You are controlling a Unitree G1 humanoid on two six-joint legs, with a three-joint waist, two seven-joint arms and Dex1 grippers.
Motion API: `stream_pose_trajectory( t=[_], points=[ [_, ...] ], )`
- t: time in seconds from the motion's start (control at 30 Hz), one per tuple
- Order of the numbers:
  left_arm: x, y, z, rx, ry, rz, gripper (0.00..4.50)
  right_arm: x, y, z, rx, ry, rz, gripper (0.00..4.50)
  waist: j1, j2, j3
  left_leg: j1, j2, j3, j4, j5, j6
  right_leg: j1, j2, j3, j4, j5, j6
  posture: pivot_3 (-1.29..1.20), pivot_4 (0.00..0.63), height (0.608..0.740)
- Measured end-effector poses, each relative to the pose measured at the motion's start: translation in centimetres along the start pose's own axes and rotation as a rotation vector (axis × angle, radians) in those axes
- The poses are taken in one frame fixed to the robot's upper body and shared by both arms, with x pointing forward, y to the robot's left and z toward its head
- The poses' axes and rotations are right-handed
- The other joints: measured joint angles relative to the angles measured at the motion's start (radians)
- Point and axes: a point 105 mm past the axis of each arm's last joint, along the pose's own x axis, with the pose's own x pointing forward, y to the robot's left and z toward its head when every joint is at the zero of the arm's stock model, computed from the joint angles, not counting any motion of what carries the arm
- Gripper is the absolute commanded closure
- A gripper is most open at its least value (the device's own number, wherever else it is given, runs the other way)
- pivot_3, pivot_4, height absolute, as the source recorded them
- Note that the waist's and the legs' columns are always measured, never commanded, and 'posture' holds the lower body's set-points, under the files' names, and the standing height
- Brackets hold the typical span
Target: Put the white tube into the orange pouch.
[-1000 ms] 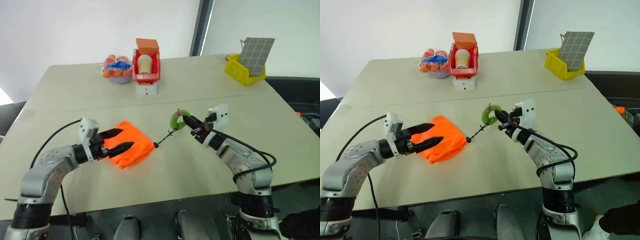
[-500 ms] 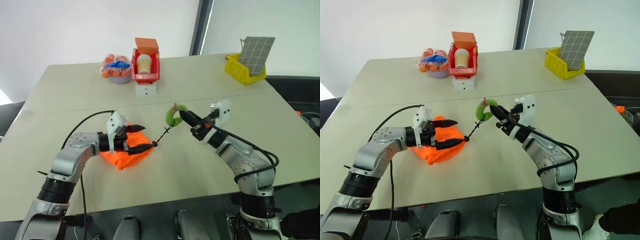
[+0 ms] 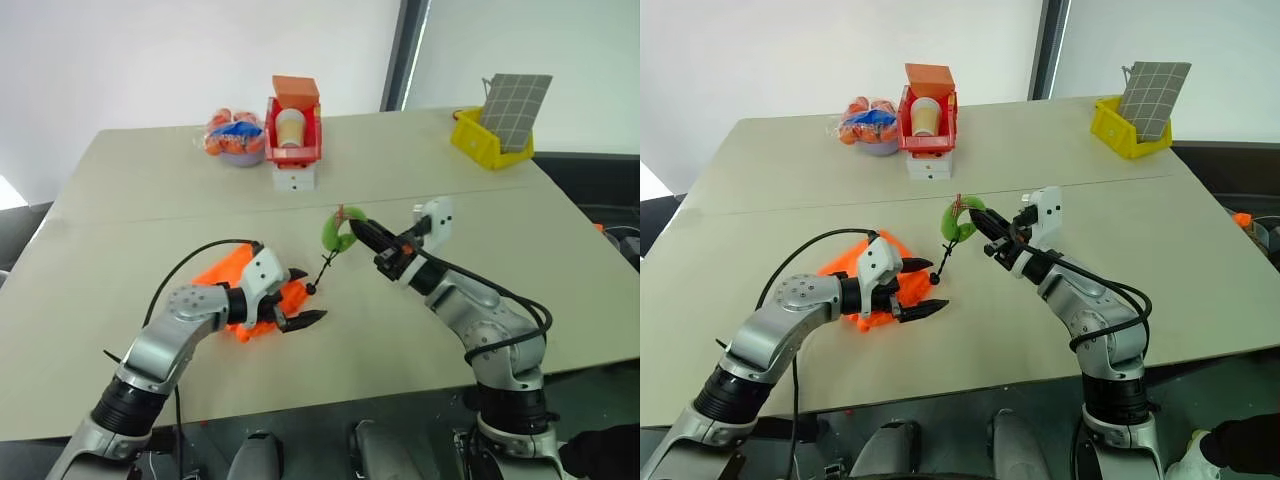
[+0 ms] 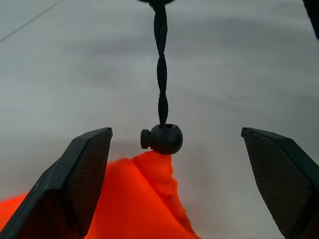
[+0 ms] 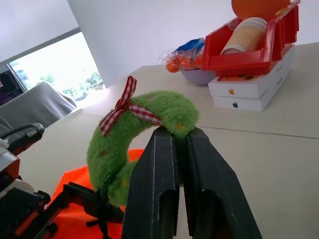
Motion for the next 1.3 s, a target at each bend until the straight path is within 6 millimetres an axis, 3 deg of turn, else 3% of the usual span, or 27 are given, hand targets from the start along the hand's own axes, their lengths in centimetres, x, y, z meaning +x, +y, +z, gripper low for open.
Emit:
stream_pose_trajectory(
  t=[0.17, 0.2, 0.3, 0.47, 0.5, 0.8, 0.9, 1.1, 1.3],
  points=[
    [0.2, -0.1, -0.3, -0.019, 0.015, 0.003, 0.07, 0.0, 0.1, 0.0, 0.002, -0.001, 0.003, 4.50, 0.000, 0.000, 0.000, 0.000, 0.000, 0.000, 0.000, 0.000, 0.000, 0.000, 0.000, 0.000, 0.000, 0.000, 0.000, 0.00, 0.150, 0.740],
    [0.3, -0.1, -0.3, -0.017, 0.018, 0.002, 0.30, 0.0, 0.1, 0.0, 0.002, -0.001, 0.003, 4.50, 0.001, 0.000, 0.000, 0.000, 0.000, 0.000, 0.000, 0.000, 0.000, 0.000, 0.000, 0.000, 0.000, 0.000, 0.000, 0.00, 0.150, 0.740],
    [0.6, 0.0, -0.1, -0.017, 0.014, -0.002, 1.36, 0.0, 0.1, 0.0, 0.002, -0.001, 0.005, 4.50, 0.001, 0.000, 0.000, 0.000, 0.000, 0.000, 0.000, 0.000, 0.000, 0.000, 0.000, 0.000, 0.000, 0.000, 0.000, 0.00, 0.150, 0.740],
    [0.7, -0.1, -0.1, -0.021, 0.012, -0.006, 3.97, 0.1, 0.4, 0.1, -0.004, -0.002, 0.014, 4.50, 0.001, 0.000, 0.000, 0.000, 0.000, 0.000, 0.000, 0.000, 0.000, 0.000, 0.000, 0.000, 0.000, 0.000, 0.000, 0.00, 0.150, 0.740],
    [0.7, -0.1, -0.2, -0.020, 0.012, -0.006, 4.32, 0.1, 0.4, 0.1, -0.004, -0.003, 0.014, 4.50, 0.001, 0.000, 0.000, 0.000, 0.000, 0.000, 0.000, 0.000, 0.000, 0.000, 0.000, 0.000, 0.000, 0.000, 0.000, 0.00, 0.150, 0.740],
    [-0.3, 0.5, -1.1, -0.005, 0.072, -0.008, 4.30, -0.1, -0.4, 0.4, -0.038, -0.016, -0.035, 4.50, 0.000, 0.000, 0.000, 0.000, 0.000, 0.000, 0.000, 0.000, 0.000, 0.000, 0.000, 0.000, 0.000, 0.000, 0.000, 0.00, 0.150, 0.740],
    [-1.5, 0.6, -1.8, -0.008, 0.108, -0.039, 4.30, -0.2, -2.2, 0.5, -0.073, -0.016, -0.130, 4.50, -0.002, 0.000, 0.000, 0.000, 0.000, 0.000, 0.000, 0.000, 0.000, 0.000, 0.000, 0.000, 0.000, 0.000, 0.000, 0.00, 0.150, 0.740],
    [-4.5, -0.3, -3.3, -0.007, 0.202, -0.134, 4.30, -0.9, -8.0, -1.5, -0.126, 0.077, -0.439, 4.50, -0.001, 0.001, 0.000, -0.001, 0.000, 0.000, 0.000, 0.000, 0.000, -0.001, -0.001, 0.000, 0.000, 0.001, -0.003, 0.00, 0.150, 0.740],
    [-5.3, -0.5, -3.6, 0.008, 0.224, -0.147, 4.30, -1.2, -9.3, -1.7, -0.155, 0.079, -0.517, 4.50, -0.001, 0.001, 0.000, 0.000, 0.000, 0.000, -0.001, 0.000, 0.000, -0.001, -0.001, 0.000, 0.000, 0.001, -0.002, 0.00, 0.150, 0.740]
  ],
)
